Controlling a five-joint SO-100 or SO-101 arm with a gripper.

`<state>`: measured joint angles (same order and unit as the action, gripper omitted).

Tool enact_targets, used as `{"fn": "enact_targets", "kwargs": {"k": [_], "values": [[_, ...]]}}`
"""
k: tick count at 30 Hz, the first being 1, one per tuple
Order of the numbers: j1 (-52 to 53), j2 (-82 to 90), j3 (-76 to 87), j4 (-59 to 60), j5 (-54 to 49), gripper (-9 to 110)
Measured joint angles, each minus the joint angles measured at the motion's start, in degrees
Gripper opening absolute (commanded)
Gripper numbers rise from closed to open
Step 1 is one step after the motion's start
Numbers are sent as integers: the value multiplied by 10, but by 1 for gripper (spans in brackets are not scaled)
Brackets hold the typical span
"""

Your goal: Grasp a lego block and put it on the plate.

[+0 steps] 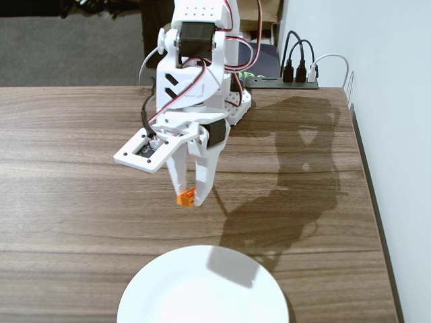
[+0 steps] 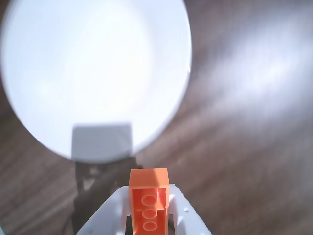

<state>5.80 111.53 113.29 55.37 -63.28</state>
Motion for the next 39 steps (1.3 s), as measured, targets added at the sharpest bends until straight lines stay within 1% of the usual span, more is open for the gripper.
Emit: {"fn": "enact_targets", "kwargs": {"k": [8,14,19,23,29,35,39], "values": [[12,-75,-52,-111,-62,2],[-2,-158,-59,-200,-68,2],[-15,-233,-104,-222,-64,2],[-16,-291,-159,-203,-45,2],[-29,-344,-230,-107,0,2],[-38,-383,-287,-47,48,2],[-37,-411,-314,-33,75,2]]}}
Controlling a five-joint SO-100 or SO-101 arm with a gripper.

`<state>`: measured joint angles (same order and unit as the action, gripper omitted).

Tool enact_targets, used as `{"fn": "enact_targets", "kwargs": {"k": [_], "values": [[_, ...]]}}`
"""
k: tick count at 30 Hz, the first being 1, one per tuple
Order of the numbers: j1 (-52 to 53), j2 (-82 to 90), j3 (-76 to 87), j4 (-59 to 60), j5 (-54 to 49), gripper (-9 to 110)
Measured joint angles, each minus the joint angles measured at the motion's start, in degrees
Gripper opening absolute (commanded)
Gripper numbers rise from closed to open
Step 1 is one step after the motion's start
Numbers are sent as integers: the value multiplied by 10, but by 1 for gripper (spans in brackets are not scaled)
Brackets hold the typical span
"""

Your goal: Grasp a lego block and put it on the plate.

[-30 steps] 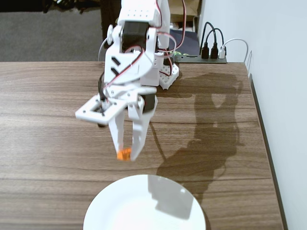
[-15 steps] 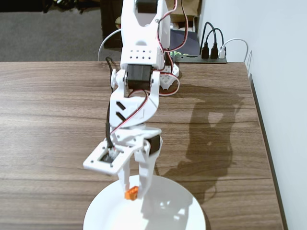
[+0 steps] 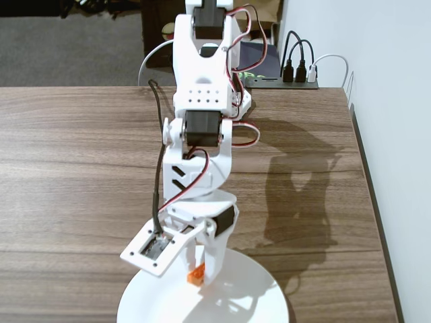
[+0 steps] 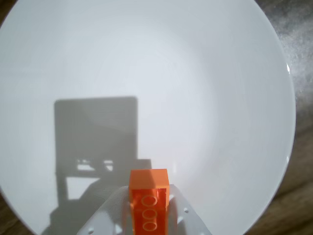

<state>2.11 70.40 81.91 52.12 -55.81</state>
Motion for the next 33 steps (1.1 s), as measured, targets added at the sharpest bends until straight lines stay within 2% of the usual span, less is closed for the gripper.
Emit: {"fn": "enact_targets", "kwargs": {"k": [16,20,21,33], "values": [[0,-35,-31,0,54,3],[0,-40,-34,0,62,7],[0,-42,-34,0,62,12],[5,-42,-34,0,64,18]]}}
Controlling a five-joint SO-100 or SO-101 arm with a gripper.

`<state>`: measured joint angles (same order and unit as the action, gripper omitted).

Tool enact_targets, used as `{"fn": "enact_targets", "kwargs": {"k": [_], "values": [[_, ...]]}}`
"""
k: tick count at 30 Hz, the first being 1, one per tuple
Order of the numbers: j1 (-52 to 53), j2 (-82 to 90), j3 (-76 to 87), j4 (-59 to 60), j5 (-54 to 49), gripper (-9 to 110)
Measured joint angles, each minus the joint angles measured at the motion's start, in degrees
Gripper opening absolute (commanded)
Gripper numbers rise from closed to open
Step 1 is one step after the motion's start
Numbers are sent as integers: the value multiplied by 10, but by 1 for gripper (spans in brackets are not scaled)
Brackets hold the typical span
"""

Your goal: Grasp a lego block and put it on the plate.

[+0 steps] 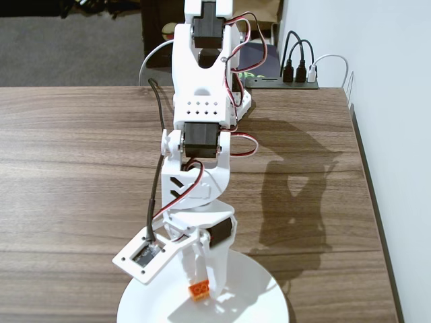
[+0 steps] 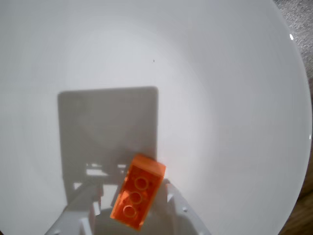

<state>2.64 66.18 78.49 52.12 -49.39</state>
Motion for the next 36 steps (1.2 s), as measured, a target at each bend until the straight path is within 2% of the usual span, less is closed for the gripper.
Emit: {"fn": "enact_targets", "kwargs": {"k": [5,11,13,16,18,36], "values": [[5,9,0,16,9,18],[7,106,24,44,32,18],[7,150,58,48,45,16],[4,218,120,50,69,4],[-3,268,165,50,92,1],[-49,684,544,69,290,1]]}}
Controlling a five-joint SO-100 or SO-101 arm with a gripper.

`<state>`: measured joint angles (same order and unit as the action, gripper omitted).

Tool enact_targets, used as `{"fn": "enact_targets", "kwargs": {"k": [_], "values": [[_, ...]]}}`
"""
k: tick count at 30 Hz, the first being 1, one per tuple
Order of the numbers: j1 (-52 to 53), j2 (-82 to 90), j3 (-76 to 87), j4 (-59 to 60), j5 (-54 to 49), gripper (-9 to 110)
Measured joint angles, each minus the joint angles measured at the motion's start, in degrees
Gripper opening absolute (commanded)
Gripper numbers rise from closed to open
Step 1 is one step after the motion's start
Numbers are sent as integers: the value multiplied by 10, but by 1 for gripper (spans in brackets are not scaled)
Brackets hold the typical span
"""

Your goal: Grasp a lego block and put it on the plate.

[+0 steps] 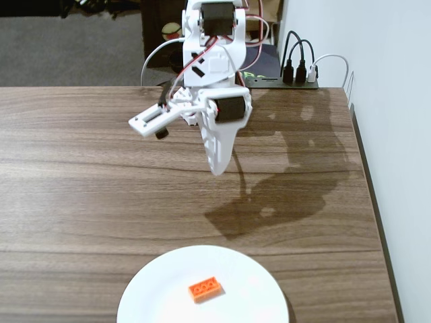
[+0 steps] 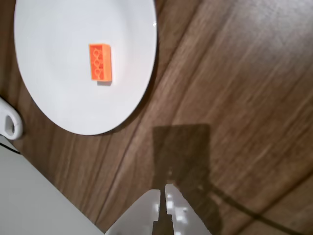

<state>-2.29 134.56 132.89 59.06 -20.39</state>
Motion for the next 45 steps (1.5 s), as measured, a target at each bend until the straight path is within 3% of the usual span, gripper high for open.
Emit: {"fn": "enact_targets", "kwargs": {"k": [9,22,45], "values": [[17,186,140,22,101,1],[45,345,225,85,156,1],[40,488,324,107,170,1]]}}
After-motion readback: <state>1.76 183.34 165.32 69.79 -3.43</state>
